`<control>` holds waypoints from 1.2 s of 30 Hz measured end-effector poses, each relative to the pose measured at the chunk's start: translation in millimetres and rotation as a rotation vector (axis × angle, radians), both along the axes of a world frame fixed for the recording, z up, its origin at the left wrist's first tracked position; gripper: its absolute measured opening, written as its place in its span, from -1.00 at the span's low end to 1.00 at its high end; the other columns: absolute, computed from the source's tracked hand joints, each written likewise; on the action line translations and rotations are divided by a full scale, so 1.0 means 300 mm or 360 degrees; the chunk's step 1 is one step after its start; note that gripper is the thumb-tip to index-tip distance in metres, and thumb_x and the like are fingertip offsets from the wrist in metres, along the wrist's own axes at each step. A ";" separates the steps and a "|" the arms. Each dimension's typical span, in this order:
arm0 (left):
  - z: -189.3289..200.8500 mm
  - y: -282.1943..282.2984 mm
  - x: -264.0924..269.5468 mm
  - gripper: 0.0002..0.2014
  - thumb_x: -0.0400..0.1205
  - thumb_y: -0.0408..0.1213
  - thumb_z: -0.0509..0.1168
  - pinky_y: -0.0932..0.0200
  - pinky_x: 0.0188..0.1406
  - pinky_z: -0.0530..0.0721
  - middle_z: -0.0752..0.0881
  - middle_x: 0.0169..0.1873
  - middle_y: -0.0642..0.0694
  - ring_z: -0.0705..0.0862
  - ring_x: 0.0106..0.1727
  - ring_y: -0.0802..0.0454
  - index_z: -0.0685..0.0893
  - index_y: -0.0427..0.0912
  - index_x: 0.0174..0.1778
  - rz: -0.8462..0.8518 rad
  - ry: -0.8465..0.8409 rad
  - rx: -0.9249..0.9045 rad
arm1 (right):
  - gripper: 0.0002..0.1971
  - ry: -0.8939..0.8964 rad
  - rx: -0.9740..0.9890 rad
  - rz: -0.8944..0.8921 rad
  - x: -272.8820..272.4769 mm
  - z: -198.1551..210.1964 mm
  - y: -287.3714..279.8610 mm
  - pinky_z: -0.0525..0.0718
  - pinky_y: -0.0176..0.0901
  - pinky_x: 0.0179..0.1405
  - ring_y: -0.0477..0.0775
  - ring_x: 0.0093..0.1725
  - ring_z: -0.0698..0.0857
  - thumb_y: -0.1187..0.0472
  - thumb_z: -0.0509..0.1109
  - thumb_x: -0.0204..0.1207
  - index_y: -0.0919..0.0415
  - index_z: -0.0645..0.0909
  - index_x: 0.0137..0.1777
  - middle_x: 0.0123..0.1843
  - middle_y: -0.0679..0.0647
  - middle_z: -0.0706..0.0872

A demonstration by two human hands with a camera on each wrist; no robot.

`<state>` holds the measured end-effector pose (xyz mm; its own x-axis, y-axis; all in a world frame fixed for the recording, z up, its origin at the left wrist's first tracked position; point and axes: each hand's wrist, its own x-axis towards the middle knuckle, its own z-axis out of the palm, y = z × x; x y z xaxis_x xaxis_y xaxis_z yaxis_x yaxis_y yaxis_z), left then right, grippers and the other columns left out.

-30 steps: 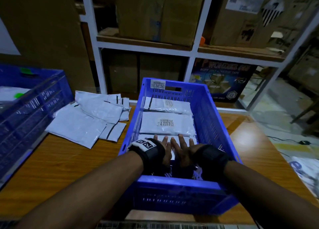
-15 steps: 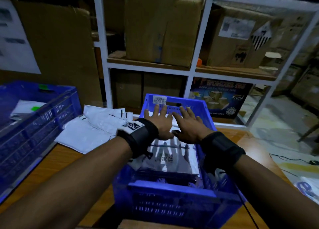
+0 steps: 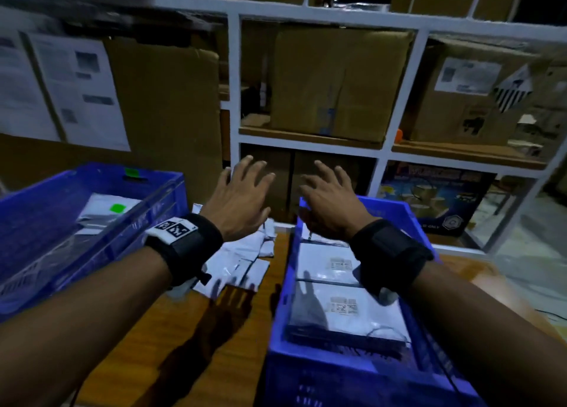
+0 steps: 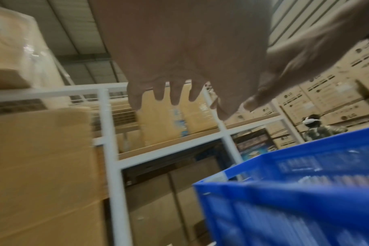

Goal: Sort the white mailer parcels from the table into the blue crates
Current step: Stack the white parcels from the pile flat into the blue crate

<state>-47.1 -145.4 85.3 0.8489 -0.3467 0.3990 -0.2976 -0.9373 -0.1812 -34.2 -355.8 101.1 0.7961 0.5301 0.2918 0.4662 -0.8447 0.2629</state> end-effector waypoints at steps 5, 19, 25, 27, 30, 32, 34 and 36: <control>-0.037 0.264 0.031 -0.41 0.66 0.03 0.27 -0.31 0.49 0.37 0.31 0.57 -0.20 0.18 0.63 -0.25 0.37 -0.12 0.58 -0.0009 0.0039 0.0024 | -0.76 0.0005 -0.0011 0.0050 0.076 0.037 0.277 0.49 0.07 0.23 0.26 0.33 0.59 -0.01 0.25 0.59 0.09 0.63 0.10 0.15 0.12 0.73; -0.310 0.620 0.180 -0.32 0.72 0.10 0.18 -0.41 0.58 0.09 -0.08 0.75 -0.19 -0.12 0.73 -0.31 0.14 -0.05 0.71 -0.0033 0.0430 0.0164 | -0.55 0.0413 -0.0379 0.0053 0.196 -0.464 0.727 0.30 0.19 0.50 0.34 0.52 0.42 -0.09 0.20 0.66 0.21 0.59 0.36 0.43 0.25 0.59; -0.378 0.621 0.210 -0.41 0.72 0.08 0.20 -0.48 0.60 0.08 -0.05 0.75 -0.20 -0.13 0.74 -0.28 0.31 -0.04 0.65 -0.0098 0.0643 0.0131 | -0.28 0.0571 -0.0367 0.0059 0.170 -0.735 0.806 0.01 0.27 0.67 0.36 0.66 0.16 -0.26 0.19 0.61 0.26 0.38 0.59 0.65 0.27 0.31; -0.382 0.610 0.212 -0.42 0.72 0.08 0.20 -0.46 0.62 0.05 -0.02 0.74 -0.20 -0.12 0.74 -0.28 0.33 -0.04 0.64 -0.0116 0.0738 0.0082 | -0.24 0.0544 -0.0329 0.0020 0.165 -0.781 0.818 0.00 0.30 0.67 0.36 0.66 0.17 -0.29 0.21 0.55 0.20 0.36 0.62 0.65 0.25 0.31; -0.386 0.609 0.217 -0.44 0.73 0.08 0.20 -0.45 0.62 0.01 -0.02 0.74 -0.21 -0.13 0.73 -0.29 0.34 -0.06 0.63 -0.0114 0.0824 0.0089 | -0.33 0.0539 -0.0350 -0.0018 0.180 -0.817 0.832 0.02 0.33 0.65 0.37 0.64 0.22 -0.20 0.20 0.53 0.13 0.45 0.57 0.60 0.25 0.40; -0.385 0.613 0.222 -0.42 0.73 0.10 0.20 -0.45 0.62 0.01 -0.03 0.74 -0.21 -0.13 0.73 -0.29 0.33 -0.05 0.64 -0.0095 0.0846 0.0078 | -0.40 0.0532 -0.0371 -0.0014 0.189 -0.817 0.834 0.10 0.32 0.63 0.33 0.58 0.31 -0.20 0.17 0.48 0.05 0.59 0.45 0.52 0.21 0.51; -0.382 0.616 0.227 -0.41 0.73 0.12 0.20 -0.46 0.62 0.03 -0.03 0.74 -0.21 -0.13 0.73 -0.30 0.32 -0.05 0.65 -0.0076 0.0863 0.0081 | -0.45 0.0511 -0.0364 0.0003 0.188 -0.812 0.835 0.15 0.29 0.60 0.27 0.51 0.38 -0.21 0.14 0.46 -0.02 0.68 0.32 0.43 0.14 0.58; -0.378 0.622 0.229 -0.39 0.72 0.15 0.19 -0.47 0.61 0.05 0.00 0.74 -0.21 -0.11 0.73 -0.30 0.32 -0.06 0.65 -0.0048 0.0872 0.0089 | -0.50 0.0436 -0.0280 0.0030 0.182 -0.808 0.830 0.16 0.25 0.57 0.22 0.47 0.42 -0.18 0.12 0.49 0.01 0.71 0.24 0.37 0.11 0.62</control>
